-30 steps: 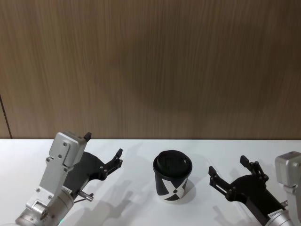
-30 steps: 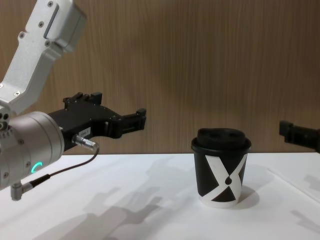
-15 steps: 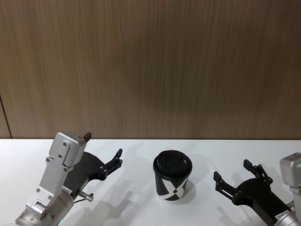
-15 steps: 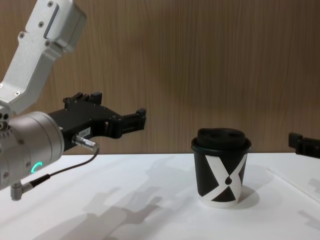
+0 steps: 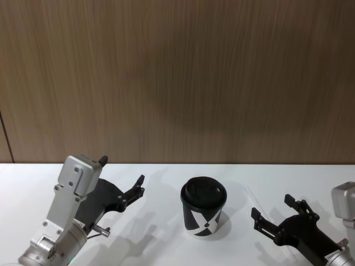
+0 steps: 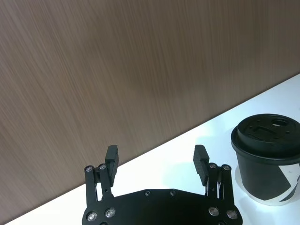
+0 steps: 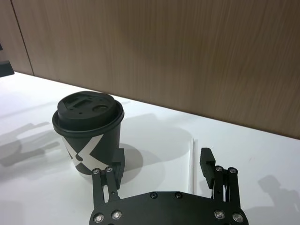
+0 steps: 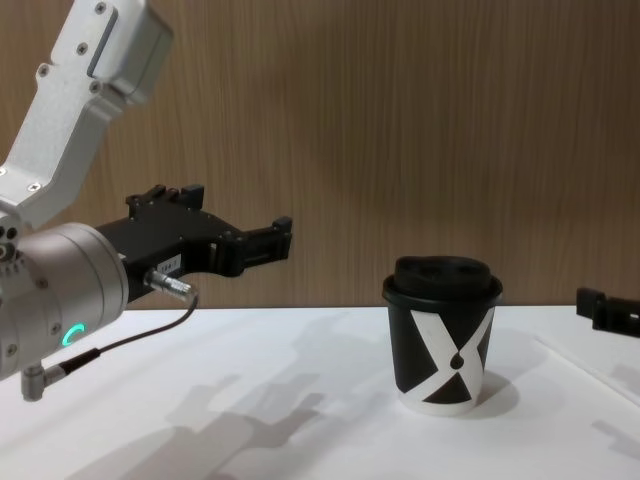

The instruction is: Pick up the straw with one hand, pass it to the other hand, and insert it into the cup.

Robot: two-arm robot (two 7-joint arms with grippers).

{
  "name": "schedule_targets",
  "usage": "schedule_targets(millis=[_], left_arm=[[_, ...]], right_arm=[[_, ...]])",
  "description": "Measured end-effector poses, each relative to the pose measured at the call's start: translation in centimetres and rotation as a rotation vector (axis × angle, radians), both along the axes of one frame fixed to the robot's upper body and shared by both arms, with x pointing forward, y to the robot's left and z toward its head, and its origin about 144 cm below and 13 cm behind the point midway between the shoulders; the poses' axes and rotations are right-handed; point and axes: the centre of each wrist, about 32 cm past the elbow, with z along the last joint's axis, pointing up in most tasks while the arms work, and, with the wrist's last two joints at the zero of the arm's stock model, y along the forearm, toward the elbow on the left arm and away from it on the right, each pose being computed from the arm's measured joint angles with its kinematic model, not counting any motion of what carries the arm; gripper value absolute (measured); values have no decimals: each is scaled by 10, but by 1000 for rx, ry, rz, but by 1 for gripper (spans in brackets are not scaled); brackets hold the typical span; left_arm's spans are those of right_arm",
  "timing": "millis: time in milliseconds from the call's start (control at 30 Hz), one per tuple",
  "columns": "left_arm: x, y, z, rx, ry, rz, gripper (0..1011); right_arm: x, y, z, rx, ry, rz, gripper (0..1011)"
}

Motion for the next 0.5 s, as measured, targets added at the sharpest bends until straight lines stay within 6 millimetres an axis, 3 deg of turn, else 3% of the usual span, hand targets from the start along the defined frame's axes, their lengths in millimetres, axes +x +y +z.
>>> schedule_targets(millis=[500], left_arm=[[0, 0, 0, 0, 0, 0, 1003]], right_arm=[[5, -11, -10, -29, 40, 44, 1001]])
